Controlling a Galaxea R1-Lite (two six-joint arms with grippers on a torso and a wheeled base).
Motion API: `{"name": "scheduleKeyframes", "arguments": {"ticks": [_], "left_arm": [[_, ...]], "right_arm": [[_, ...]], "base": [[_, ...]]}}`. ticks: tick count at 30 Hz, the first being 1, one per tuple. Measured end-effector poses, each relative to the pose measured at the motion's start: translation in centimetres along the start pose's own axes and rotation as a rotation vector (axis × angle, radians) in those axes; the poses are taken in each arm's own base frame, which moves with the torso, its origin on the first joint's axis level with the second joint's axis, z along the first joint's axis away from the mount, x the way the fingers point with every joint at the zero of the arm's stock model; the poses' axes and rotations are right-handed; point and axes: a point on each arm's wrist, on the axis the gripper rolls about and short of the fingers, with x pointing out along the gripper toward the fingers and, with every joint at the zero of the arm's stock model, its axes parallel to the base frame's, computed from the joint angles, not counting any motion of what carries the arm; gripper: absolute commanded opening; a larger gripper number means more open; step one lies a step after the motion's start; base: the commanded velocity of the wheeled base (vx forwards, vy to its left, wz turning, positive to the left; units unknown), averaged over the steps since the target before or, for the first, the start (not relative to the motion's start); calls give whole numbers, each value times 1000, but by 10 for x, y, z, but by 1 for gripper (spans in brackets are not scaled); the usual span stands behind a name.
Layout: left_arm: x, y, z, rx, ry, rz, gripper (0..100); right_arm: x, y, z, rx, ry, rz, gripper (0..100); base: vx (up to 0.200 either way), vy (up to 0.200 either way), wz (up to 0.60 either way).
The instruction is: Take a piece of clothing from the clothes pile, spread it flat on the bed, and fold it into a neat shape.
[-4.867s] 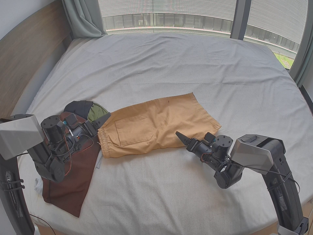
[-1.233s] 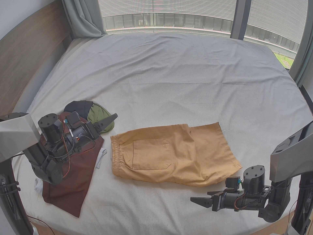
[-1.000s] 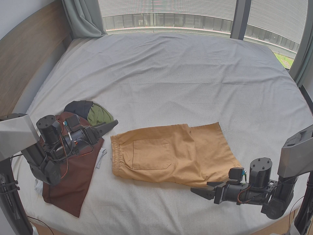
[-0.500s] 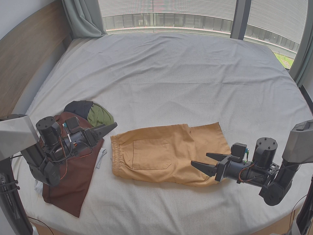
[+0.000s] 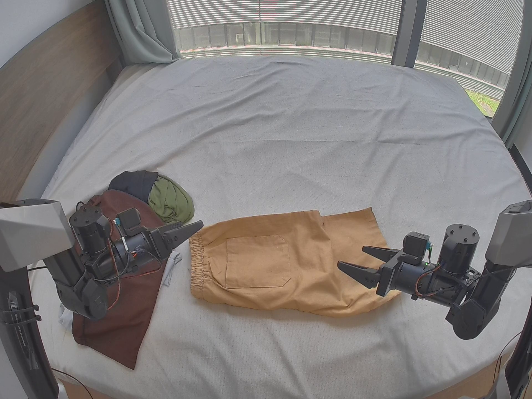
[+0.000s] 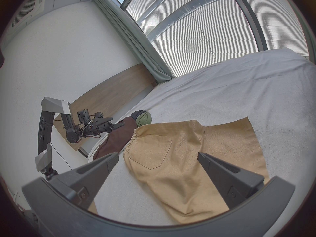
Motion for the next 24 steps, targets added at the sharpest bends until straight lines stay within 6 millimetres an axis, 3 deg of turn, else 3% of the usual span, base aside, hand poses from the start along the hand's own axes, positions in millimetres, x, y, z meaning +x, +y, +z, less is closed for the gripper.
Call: {"name": "scheduleKeyframes", "arguments": {"ticks": [24], "left_arm": [[6,36,-44,-99,95,67,100]], "right_arm": [[6,-8,-13,-56,40,-17,100]], "base": [[0,0,0]]}}
